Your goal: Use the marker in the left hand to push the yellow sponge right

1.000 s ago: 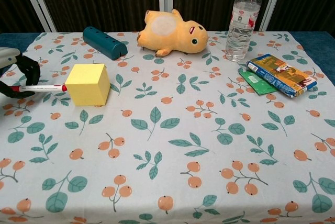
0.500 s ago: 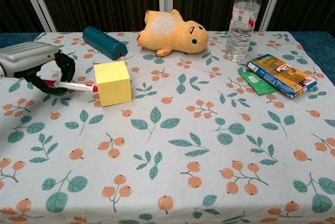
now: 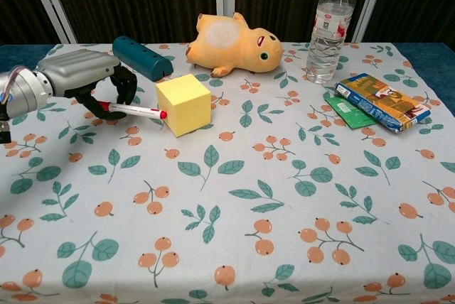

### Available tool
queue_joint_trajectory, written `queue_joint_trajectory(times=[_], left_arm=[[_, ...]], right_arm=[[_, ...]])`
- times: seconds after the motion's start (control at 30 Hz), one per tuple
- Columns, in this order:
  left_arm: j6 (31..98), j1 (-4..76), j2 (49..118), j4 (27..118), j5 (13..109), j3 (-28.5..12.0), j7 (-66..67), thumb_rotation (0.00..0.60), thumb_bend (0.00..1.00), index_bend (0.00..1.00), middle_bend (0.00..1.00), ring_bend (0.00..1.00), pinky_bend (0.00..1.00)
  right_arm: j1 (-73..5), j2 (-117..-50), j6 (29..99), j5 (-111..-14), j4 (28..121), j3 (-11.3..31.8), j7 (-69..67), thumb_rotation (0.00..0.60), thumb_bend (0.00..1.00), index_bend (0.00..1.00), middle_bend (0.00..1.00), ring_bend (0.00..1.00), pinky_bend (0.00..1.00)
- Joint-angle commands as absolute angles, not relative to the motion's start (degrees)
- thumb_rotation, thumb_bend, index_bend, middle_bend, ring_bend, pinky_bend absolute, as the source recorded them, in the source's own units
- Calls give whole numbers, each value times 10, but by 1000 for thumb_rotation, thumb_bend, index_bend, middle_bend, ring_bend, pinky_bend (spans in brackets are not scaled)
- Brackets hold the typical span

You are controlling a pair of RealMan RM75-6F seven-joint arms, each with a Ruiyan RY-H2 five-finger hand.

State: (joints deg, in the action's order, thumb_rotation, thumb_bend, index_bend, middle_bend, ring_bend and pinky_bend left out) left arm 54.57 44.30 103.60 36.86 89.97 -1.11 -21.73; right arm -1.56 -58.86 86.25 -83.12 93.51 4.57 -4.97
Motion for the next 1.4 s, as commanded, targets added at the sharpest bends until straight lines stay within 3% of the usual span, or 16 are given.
queue_joint_trajectory(times=[0.03, 0.43, 0.87, 1.4], left_arm=[[541, 441, 1031, 375, 893, -13, -213, 600, 479, 657, 682, 438, 345], [539, 407, 1007, 430, 851, -24, -179, 600, 479, 657, 682, 438, 345], [453, 456, 1026, 450, 783, -80, -115, 600, 483, 656, 682, 438, 345], [434, 531, 1072, 407, 809, -90, -118, 600, 483, 654, 682, 438, 345]], right_arm=[[-16, -589, 861, -832, 934, 46, -51, 600, 142, 129, 250, 166, 278], [-20, -592, 854, -833, 927, 46, -57, 600, 143, 129, 250, 166, 278], [-12, -589, 861, -829, 929, 46, -57, 600, 143, 129, 250, 166, 278], [-5, -586, 866, -826, 931, 45, -54, 600, 142, 129, 251, 166, 278]])
